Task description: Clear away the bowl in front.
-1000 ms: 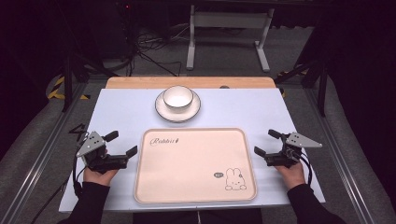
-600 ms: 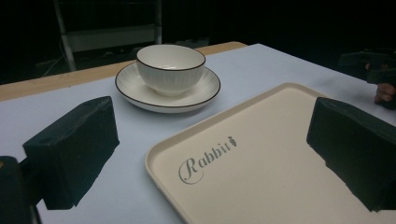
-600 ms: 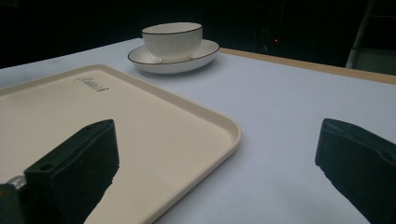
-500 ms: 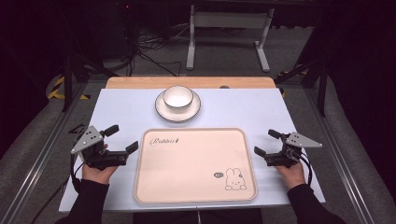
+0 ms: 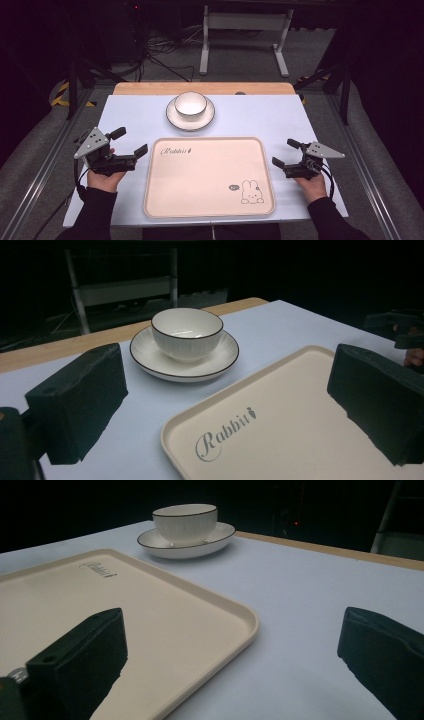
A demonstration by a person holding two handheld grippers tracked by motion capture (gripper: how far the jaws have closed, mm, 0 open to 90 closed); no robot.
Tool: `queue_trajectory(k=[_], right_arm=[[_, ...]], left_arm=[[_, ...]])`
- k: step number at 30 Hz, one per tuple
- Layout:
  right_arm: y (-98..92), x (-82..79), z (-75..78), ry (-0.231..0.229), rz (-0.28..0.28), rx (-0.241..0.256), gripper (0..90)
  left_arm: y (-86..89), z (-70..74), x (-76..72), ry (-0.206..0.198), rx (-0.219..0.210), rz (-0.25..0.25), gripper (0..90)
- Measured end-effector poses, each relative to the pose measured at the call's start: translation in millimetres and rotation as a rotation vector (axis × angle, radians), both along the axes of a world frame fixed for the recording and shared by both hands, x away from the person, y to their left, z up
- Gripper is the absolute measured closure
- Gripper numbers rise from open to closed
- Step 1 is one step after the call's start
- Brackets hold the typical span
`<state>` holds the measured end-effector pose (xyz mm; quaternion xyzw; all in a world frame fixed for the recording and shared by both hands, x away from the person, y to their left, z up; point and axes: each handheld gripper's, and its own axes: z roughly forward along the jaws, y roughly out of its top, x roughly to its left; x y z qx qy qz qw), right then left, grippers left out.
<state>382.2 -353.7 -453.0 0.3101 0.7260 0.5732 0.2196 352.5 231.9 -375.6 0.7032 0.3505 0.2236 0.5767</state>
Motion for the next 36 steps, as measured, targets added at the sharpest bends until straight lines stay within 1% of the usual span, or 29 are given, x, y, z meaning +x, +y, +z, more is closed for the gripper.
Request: queue_trajectory(k=[2, 5, 8, 16, 19, 21, 22, 27, 33, 36], right_arm=[[-0.1, 0.0, 0.0, 0.0, 0.0, 0.0, 0.2], [-0.1, 0.1, 0.0, 0.0, 0.0, 0.001, 0.2], [-0.4, 0.2, 0.0, 0.0, 0.002, 0.001, 0.2], [-0.5, 0.2, 0.0, -0.001, 0.003, 0.002, 0.2], [-0.5, 0.1, 0.1, 0.0, 0.004, 0.002, 0.2], [-0.5, 0.1, 0.1, 0.0, 0.004, 0.002, 0.2], [-0.5, 0.1, 0.0, 0.0, 0.004, 0.002, 0.2], [-0.5, 0.2, 0.0, 0.001, 0.004, 0.002, 0.2], [-0.6, 0.3, 0.0, 0.001, 0.004, 0.003, 0.2], [-0.8, 0.3, 0.0, 0.0, 0.004, 0.004, 0.2]], left_arm=[[-1.6, 0.6, 1.4, -0.003, 0.001, 0.009, 3.0], [-4.8, 1.1, 7.6, 0.0, -0.022, 0.016, 3.0], [-8.8, 2.9, 16.6, 0.009, -0.043, 0.002, 3.1], [-28.8, 7.6, 38.6, 0.013, 0.001, -0.015, 3.2], [-33.7, 10.6, 45.0, 0.008, 0.016, -0.019, 3.2], [-36.0, 12.6, 47.9, 0.0, 0.01, -0.019, 3.2], [-37.1, 13.8, 49.7, 0.007, 0.014, -0.021, 3.2], [-43.8, 19.3, 61.2, 0.006, 0.018, -0.02, 3.2], [-54.5, 21.7, 77.7, 0.029, 0.033, -0.033, 3.2], [-58.9, 20.9, 87.4, 0.043, 0.036, -0.028, 3.2]])
